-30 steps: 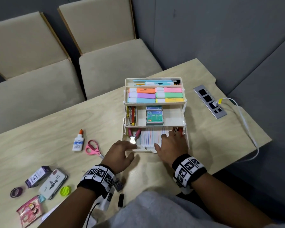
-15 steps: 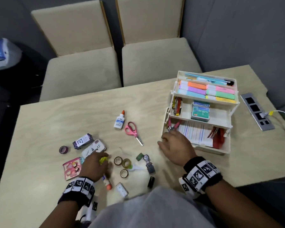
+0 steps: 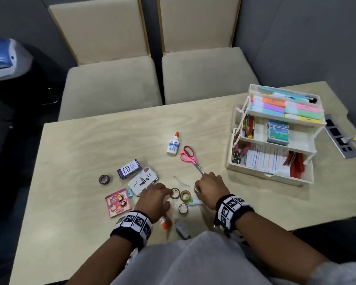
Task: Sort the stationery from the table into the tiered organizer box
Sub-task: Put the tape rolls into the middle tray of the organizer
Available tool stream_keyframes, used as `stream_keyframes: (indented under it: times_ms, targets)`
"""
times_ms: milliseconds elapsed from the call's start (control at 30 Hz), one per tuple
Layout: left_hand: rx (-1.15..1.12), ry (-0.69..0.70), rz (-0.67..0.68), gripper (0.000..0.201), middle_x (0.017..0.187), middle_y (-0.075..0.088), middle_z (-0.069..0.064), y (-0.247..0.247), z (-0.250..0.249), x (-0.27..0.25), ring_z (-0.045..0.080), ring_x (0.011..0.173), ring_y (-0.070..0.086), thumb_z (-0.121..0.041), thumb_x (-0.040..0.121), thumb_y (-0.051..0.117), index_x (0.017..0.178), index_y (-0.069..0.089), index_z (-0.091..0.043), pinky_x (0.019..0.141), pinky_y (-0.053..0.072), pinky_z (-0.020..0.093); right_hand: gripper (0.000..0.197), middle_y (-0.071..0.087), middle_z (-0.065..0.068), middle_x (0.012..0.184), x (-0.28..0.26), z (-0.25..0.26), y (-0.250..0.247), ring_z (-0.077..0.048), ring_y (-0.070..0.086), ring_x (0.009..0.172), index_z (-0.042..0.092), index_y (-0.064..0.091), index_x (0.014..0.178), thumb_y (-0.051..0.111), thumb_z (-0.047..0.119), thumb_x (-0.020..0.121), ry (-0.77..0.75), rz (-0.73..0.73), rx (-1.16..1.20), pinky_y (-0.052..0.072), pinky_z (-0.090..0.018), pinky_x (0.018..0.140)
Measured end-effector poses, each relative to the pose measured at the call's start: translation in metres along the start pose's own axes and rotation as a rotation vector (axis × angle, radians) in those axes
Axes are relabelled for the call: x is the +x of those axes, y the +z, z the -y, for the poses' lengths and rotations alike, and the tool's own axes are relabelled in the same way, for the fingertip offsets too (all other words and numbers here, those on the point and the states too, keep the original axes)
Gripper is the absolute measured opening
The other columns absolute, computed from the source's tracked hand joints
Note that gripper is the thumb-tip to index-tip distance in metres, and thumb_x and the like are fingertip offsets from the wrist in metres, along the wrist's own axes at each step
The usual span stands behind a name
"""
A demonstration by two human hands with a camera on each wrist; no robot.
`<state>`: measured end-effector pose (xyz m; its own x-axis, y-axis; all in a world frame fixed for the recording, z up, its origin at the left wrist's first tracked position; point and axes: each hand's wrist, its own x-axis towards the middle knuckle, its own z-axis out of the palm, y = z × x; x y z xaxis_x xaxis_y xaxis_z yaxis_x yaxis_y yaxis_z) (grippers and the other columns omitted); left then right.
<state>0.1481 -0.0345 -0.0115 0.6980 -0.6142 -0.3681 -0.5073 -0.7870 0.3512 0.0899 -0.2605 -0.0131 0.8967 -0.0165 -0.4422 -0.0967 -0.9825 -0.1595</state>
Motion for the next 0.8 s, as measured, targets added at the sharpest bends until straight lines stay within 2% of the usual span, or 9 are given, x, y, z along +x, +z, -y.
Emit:
stream_keyframes:
  times_ms: [133,233,300,367,433,500,633,700,800]
  targets:
    - [0.116,0.079,0.056,0.040,0.124,0.056,0.002,0.006,-0.008,0.018,0.028,0.112,0.053,-0.027,0.082,0.060,0.122,0.063,-0.029,0.094,0.045,0.036,0.016,0.053,-0.006,0.106,-0.013,0.011,-0.002,-0.026,0.057,0.096,0.011,0.069,0.094,0.061,0.025,0.089,-0.002,-0.051,0.271,0.047,-0.036,0.087]
    - [0.192,0.090,0.074,0.032,0.125,0.057,0.005,0.013,-0.009,0.028,0.031,0.107,0.054,-0.024,0.079,0.056,0.109,0.069,-0.023,0.089,0.048,0.038,0.018,0.052,-0.006,0.105,-0.016,0.022,-0.002,-0.026,0.057,0.094,0.011,0.066,0.086,0.062,0.029,0.086,-0.005,-0.062,0.305,0.047,-0.035,0.086]
    - [0.249,0.115,0.076,0.027,0.115,0.061,0.005,0.015,-0.006,0.031,0.032,0.099,0.057,-0.023,0.078,0.054,0.098,0.071,-0.018,0.083,0.050,0.038,0.019,0.053,-0.007,0.104,-0.013,0.029,-0.002,-0.029,0.058,0.094,0.011,0.065,0.082,0.062,0.030,0.085,0.001,-0.050,0.293,0.048,-0.037,0.085]
    - [0.265,0.142,0.085,0.021,0.100,0.065,0.005,0.015,0.000,0.030,0.032,0.090,0.059,-0.023,0.076,0.055,0.087,0.071,-0.015,0.076,0.051,0.038,0.022,0.055,-0.009,0.104,-0.010,0.037,-0.001,-0.030,0.058,0.096,0.011,0.064,0.080,0.060,0.032,0.087,-0.010,-0.053,0.252,0.045,-0.035,0.080]
    - [0.238,0.159,0.050,0.018,0.090,0.066,0.003,0.014,0.007,0.026,0.032,0.082,0.061,-0.023,0.073,0.055,0.078,0.070,-0.014,0.069,0.052,0.037,0.024,0.057,-0.010,0.107,-0.008,0.044,0.000,-0.030,0.056,0.102,0.008,0.067,0.088,0.057,0.029,0.090,-0.042,-0.067,0.162,0.038,-0.032,0.075]
    - [0.173,0.159,-0.028,0.014,0.085,0.067,0.002,0.012,0.014,0.021,0.031,0.078,0.061,-0.023,0.070,0.058,0.072,0.069,-0.015,0.064,0.051,0.037,0.024,0.057,-0.010,0.108,-0.007,0.048,0.000,-0.030,0.053,0.105,0.008,0.067,0.096,0.055,0.028,0.091,-0.070,-0.068,0.081,0.039,-0.035,0.076]
    - [0.001,0.090,-0.200,0.009,0.093,0.064,-0.002,0.010,0.032,0.007,0.026,0.082,0.058,-0.027,0.071,0.069,0.079,0.070,-0.024,0.069,0.049,0.038,0.023,0.056,-0.011,0.109,0.001,0.052,0.007,-0.033,0.050,0.107,0.009,0.067,0.104,0.054,0.021,0.090,-0.089,-0.007,-0.029,0.048,-0.044,0.081]
    - [-0.020,0.015,-0.219,0.013,0.095,0.060,-0.003,0.007,0.041,0.001,0.024,0.084,0.057,-0.034,0.073,0.070,0.084,0.071,-0.027,0.072,0.048,0.036,0.022,0.056,-0.012,0.110,0.004,0.051,0.010,-0.034,0.052,0.106,0.009,0.067,0.104,0.054,0.018,0.090,-0.086,0.017,-0.031,0.049,-0.043,0.082]
    - [-0.012,-0.060,-0.224,0.013,0.092,0.058,-0.004,0.003,0.045,-0.004,0.023,0.082,0.057,-0.039,0.078,0.067,0.085,0.071,-0.029,0.070,0.044,0.033,0.017,0.057,-0.012,0.106,0.005,0.045,0.011,-0.034,0.056,0.102,0.008,0.066,0.097,0.056,0.020,0.090,-0.095,0.008,0.003,0.048,-0.041,0.079]
